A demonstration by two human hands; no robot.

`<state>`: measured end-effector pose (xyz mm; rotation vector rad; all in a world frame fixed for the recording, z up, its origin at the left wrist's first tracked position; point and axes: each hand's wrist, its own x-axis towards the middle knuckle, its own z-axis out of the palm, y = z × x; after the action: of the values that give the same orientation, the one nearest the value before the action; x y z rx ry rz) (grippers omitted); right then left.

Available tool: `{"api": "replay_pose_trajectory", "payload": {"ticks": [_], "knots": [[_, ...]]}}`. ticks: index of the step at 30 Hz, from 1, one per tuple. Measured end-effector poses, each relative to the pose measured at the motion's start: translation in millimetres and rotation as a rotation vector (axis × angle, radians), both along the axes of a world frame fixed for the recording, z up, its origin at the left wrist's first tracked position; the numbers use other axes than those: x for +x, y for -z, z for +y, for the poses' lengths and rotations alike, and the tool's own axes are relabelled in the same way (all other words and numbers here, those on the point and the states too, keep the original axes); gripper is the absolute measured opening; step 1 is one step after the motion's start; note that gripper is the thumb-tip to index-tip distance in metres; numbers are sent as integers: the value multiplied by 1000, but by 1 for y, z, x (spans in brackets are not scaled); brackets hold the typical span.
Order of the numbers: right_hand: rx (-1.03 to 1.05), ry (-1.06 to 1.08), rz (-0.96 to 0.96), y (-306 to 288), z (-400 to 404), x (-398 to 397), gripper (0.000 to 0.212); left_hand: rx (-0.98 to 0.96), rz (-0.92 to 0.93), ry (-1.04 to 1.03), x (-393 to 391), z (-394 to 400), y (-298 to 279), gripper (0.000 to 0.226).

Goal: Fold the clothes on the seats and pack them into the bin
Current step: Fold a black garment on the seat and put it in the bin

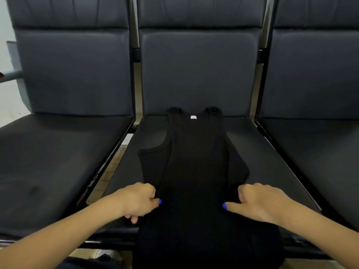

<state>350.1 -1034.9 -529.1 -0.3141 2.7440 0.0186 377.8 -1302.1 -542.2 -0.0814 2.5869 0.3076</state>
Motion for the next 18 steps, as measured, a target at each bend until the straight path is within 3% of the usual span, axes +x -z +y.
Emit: {"api": "replay_pose_trajectory", "payload": {"ticks": [4, 6, 9, 11, 13, 18], "knots": [[-185, 60, 18, 7, 8, -8, 29, 219, 19, -109, 0, -7, 6, 28], [-249, 122, -15, 8, 13, -11, 27, 540, 36, -328, 3, -14, 6, 24], [-278, 159, -28, 16, 18, -12, 28, 1090, -106, -685, 12, -19, -4, 24], [-309, 179, -11, 20, 20, -13, 29, 1294, -197, -816, 17, -19, -7, 29], [-421, 252, -44, 21, 21, -13, 23, 1357, -187, -889, 20, -19, -3, 30], [-1034, 662, -214, 6, 33, -13, 31, 1399, -148, -914, 26, -27, 9, 31]]}}
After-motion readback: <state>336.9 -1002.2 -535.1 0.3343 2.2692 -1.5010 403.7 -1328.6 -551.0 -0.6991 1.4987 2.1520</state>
